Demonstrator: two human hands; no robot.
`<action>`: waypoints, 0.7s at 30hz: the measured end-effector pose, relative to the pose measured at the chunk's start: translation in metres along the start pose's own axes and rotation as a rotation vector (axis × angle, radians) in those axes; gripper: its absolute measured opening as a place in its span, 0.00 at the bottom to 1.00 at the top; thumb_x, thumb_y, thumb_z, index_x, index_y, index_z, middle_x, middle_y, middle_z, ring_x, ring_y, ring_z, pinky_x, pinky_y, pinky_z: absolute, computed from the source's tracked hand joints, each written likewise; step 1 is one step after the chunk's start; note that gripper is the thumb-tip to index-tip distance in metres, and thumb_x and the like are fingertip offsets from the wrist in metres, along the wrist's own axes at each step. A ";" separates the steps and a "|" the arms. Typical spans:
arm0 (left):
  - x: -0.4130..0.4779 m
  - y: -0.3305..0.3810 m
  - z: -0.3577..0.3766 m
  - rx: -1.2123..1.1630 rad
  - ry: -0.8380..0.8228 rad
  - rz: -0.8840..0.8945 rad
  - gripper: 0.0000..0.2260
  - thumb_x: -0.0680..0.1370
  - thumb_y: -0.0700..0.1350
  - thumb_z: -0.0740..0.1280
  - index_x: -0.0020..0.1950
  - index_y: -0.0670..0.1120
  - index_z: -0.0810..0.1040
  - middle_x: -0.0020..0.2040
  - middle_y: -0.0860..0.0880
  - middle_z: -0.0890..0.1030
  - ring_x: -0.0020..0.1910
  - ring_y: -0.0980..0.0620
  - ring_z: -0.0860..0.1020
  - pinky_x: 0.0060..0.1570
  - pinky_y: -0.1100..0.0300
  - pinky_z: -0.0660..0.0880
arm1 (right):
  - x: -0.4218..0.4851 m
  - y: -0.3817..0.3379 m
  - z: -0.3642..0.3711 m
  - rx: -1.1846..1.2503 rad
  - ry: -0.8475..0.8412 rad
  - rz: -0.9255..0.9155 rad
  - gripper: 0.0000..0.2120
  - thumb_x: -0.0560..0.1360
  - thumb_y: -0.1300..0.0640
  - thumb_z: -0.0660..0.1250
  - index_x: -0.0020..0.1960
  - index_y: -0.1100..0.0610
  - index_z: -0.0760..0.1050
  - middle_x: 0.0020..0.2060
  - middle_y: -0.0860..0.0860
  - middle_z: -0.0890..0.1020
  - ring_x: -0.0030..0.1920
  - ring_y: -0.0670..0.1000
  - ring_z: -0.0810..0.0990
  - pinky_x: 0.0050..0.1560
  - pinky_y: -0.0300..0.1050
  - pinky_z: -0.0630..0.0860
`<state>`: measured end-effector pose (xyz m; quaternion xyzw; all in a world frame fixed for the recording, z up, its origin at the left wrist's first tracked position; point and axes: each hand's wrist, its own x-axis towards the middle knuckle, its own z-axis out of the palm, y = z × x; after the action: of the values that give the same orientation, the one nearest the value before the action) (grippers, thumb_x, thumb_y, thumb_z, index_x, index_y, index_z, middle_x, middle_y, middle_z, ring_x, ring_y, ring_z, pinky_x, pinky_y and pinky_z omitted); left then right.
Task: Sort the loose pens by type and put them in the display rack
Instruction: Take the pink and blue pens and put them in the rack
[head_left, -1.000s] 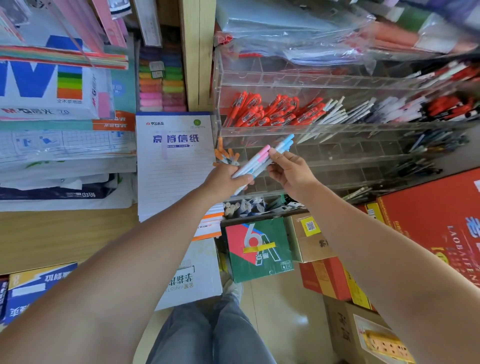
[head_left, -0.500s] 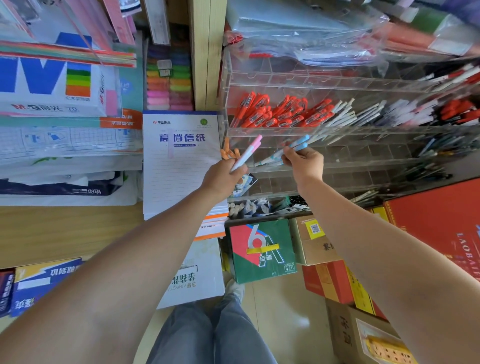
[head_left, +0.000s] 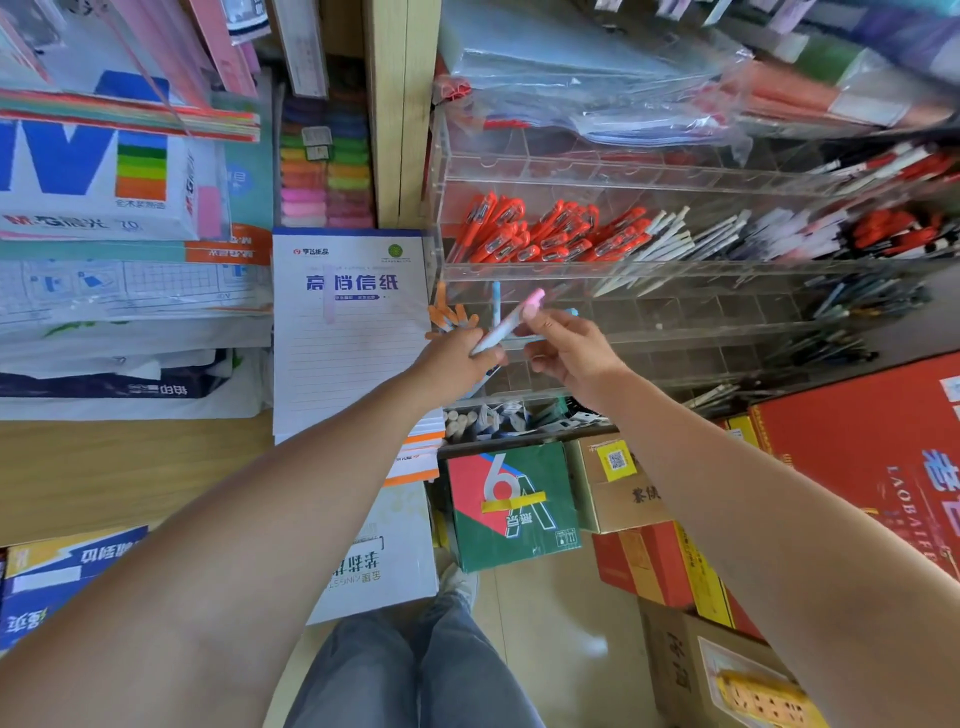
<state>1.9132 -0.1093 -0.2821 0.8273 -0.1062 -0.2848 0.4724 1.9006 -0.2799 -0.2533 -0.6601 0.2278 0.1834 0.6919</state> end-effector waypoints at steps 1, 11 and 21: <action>0.000 0.004 0.003 0.004 -0.030 0.017 0.07 0.81 0.48 0.61 0.49 0.46 0.75 0.37 0.49 0.76 0.35 0.51 0.73 0.36 0.59 0.68 | -0.002 0.000 0.002 0.013 -0.065 0.021 0.10 0.74 0.55 0.69 0.49 0.63 0.76 0.37 0.53 0.81 0.31 0.47 0.78 0.32 0.36 0.76; 0.010 0.028 0.020 0.367 0.072 0.126 0.18 0.79 0.46 0.64 0.67 0.43 0.70 0.62 0.42 0.72 0.58 0.46 0.71 0.53 0.54 0.68 | -0.011 -0.008 -0.050 0.007 0.351 -0.143 0.05 0.75 0.58 0.71 0.41 0.58 0.80 0.31 0.50 0.81 0.31 0.46 0.77 0.39 0.39 0.77; 0.030 0.041 0.051 0.741 -0.094 0.084 0.28 0.81 0.49 0.60 0.77 0.40 0.56 0.78 0.41 0.54 0.76 0.44 0.54 0.73 0.51 0.55 | -0.009 -0.031 -0.109 0.023 0.758 -0.274 0.07 0.75 0.55 0.70 0.40 0.56 0.79 0.30 0.50 0.80 0.30 0.45 0.76 0.37 0.36 0.76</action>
<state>1.9126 -0.1813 -0.2782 0.9232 -0.2571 -0.2451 0.1470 1.9025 -0.3896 -0.2249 -0.6976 0.3786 -0.1696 0.5842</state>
